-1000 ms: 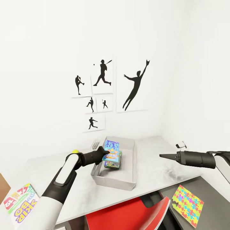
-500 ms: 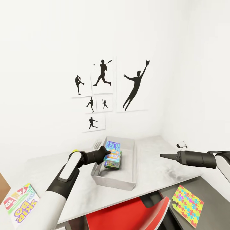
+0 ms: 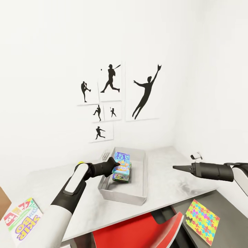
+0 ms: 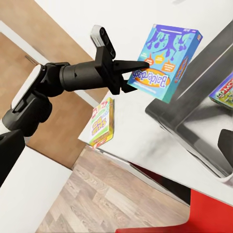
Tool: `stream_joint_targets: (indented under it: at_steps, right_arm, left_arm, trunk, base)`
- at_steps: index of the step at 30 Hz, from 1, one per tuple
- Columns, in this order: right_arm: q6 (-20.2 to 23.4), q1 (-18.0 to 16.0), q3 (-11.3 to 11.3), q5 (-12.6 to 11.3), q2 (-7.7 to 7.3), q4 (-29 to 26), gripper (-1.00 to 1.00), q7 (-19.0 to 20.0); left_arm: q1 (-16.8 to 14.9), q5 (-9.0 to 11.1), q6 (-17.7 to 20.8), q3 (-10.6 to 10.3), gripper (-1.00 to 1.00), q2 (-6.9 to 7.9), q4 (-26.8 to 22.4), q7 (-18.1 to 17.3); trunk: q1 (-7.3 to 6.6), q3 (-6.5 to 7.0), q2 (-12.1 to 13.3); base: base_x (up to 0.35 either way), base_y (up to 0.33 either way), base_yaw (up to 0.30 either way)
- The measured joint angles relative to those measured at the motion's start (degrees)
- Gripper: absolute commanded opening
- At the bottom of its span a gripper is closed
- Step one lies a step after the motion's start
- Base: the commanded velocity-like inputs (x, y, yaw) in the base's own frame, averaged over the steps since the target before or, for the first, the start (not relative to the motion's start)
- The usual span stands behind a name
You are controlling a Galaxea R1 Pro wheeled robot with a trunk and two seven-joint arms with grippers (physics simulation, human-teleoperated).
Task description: Put all the toys in the child's room - the three board games (two on the bed and one on the table), the two jigsaw puzzles on the table, and the tennis ball on the table - inside the toy box on the table in the child's room.
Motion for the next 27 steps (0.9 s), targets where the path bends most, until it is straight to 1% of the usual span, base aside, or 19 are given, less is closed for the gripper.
stream_joint_targets:
  at_steps: [6,18,27]
  right_arm:
    - [0.0,0.1,-0.7,0.0,0.26,0.0,1.0,0.0]
    - [0.0,0.1,-1.1,0.1,0.37,0.0,1.0,0.0]
    - [0.0,0.1,-1.1,0.1,0.43,0.0,1.0,0.0]
  left_arm:
    - [0.0,-0.1,0.0,0.0,-1.0,-0.02,0.1,0.0]
    - [-0.2,-0.2,0.0,0.0,-1.0,-0.03,1.6,0.0]
    - [-0.2,-0.2,-0.1,0.1,-1.0,0.05,1.9,0.1]
  trunk:
    - [0.0,0.02,0.0]
    - [0.0,0.19,0.0]
    - [0.0,0.24,0.0]
  base:
    - [0.0,0.0,-0.145]
    - [0.0,0.0,-0.235]
    - [0.0,0.0,-0.081]
